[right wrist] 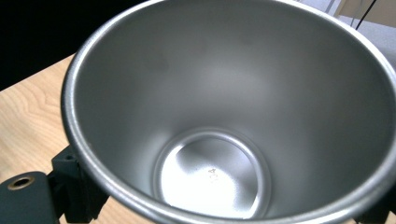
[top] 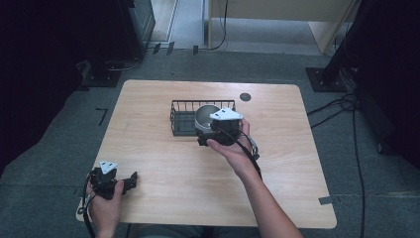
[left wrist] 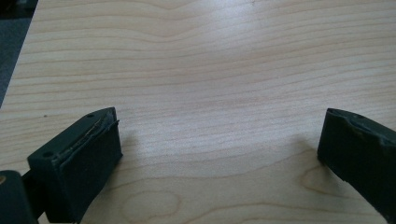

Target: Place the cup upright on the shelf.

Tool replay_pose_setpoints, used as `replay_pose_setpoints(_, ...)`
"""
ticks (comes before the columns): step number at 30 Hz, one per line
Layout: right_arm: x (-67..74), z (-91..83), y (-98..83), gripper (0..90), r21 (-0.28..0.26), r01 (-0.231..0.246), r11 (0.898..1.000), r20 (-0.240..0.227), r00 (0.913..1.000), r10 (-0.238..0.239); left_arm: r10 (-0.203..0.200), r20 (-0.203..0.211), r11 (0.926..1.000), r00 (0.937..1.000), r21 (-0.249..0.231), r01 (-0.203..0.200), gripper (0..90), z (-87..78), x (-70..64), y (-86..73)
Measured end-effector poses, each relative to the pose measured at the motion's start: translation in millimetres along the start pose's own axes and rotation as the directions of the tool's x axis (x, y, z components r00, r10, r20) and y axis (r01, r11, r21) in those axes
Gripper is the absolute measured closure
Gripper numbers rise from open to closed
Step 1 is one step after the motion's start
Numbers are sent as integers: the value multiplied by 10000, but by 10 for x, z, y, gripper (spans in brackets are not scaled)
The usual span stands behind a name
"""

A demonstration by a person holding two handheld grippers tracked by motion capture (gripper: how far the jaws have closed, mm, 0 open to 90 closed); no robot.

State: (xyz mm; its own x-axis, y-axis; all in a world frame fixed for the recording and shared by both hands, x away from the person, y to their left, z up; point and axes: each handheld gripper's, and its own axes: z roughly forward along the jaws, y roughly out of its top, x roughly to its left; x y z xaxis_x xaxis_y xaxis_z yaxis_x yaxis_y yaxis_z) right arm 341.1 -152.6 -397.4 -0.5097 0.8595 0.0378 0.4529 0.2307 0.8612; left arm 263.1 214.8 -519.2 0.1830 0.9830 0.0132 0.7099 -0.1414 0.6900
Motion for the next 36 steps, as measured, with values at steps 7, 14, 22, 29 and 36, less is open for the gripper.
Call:
replay_pose_setpoints(7, -50, 61, 171, 80, -104, 17, 9999, 205, 9998, -15, 4, 2, 10000, 10000, -6, -4, 0, 0, 0, 0)
replay_pose_setpoints(14, -90, 184, 285, 81, -73, -16, 10000, 424, 9991, 19, 3, -2, 10000, 10000, 0, -3, 0, 0, 0, 0)
replay_pose_setpoints(22, -152, 348, 373, 80, 54, -136, 9999, 698, 9975, 132, 7, -1, 10000, 10000, 2, -7, 0, 0, 0, 0)
replay_pose_setpoints(29, -243, 504, 465, 81, 112, -436, 9990, 945, 9946, 423, 9, -2, 10000, 10000, 1, -9, 0, 0, 1, 0)
replay_pose_setpoints(36, -323, 633, 497, 81, 269, -620, 9977, 1227, 9907, 583, 9, -2, 10000, 10000, 3, -9, 0, 0, 1, 0)
